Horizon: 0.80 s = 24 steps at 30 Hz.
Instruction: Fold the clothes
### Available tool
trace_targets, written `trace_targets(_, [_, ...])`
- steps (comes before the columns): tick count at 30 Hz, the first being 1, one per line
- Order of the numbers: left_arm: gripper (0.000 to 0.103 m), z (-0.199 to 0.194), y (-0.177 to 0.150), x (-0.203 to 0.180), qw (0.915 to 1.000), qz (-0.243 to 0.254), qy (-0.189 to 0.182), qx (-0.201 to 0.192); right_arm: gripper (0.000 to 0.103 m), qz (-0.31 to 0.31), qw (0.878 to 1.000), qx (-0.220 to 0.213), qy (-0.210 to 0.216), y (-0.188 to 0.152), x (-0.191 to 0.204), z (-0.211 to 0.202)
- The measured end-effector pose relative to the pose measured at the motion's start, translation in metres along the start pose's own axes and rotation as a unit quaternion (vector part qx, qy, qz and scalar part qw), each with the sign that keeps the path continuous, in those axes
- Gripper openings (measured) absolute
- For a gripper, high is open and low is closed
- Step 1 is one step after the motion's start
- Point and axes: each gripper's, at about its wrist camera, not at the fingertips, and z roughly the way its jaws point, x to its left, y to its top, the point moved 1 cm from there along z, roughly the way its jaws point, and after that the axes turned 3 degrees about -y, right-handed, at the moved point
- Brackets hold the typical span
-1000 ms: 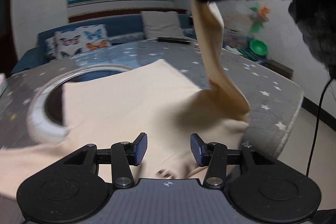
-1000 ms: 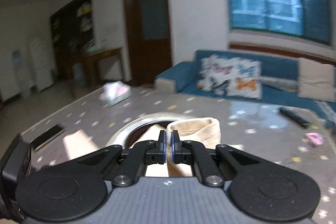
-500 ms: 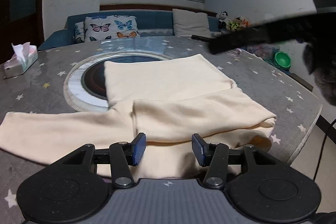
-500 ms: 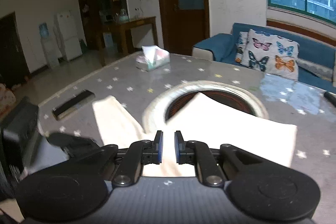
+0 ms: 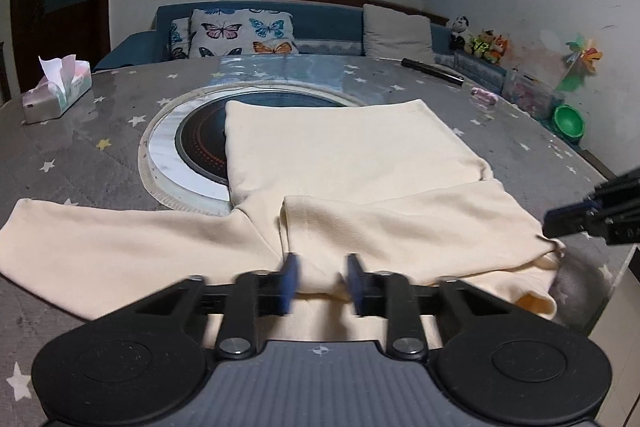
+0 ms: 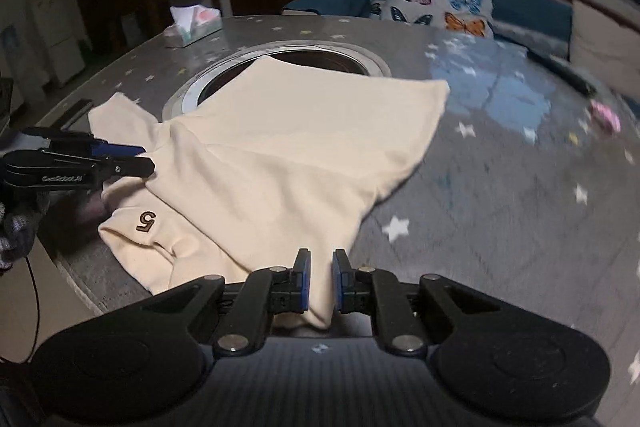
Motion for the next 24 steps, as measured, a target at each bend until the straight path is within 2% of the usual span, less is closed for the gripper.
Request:
trace_targets(1, [0.006,-0.001,0.000,0.000,1.0000,-0.003,0.002,-0.001,0.011,0.005,1.000,0.001,0.002,-0.003,-0.001,0.001])
trace_targets(3, [0.004,-0.007,0.002,0.001,0.9999,-0.007,0.005,-0.007,0.011,-0.003,1.000,0.007,-0.002,-0.006,-0.001,0.004])
trace_targets(7, [0.003,-0.023,0.004,0.001,0.9997,-0.010,0.011,-0.020,0.011,-0.016,1.000,0.008,-0.004,-0.005,-0.002,0.002])
trace_targets(14, [0.004,-0.024,-0.006,-0.001,0.9999,0.004,0.012,0.004,0.012,-0.023,0.999,-0.026,-0.010,0.021,-0.006,0.003])
trace_targets(18, [0.006,-0.028,-0.003,0.001,0.9999,0.001,0.017,-0.002,0.012,-0.017,0.999,-0.033,-0.003,0.033,-0.005,0.018])
trace_targets(21, [0.012,-0.031,0.002,0.001,0.9998,0.003,0.014,-0.014,0.012,-0.024,0.999,-0.036,-0.004,0.040,-0.002,0.034])
trace_targets(23, [0.027,-0.030,0.004,0.001,0.9998,0.006,0.013,-0.016,0.020,-0.043,0.998,-0.037,-0.012,0.042,0.001,0.040])
trace_targets(24, [0.029,-0.029,0.004,0.002,0.9998,0.007,0.013,-0.017,0.026,-0.053,0.998,-0.038,-0.016,0.043,0.002,0.042])
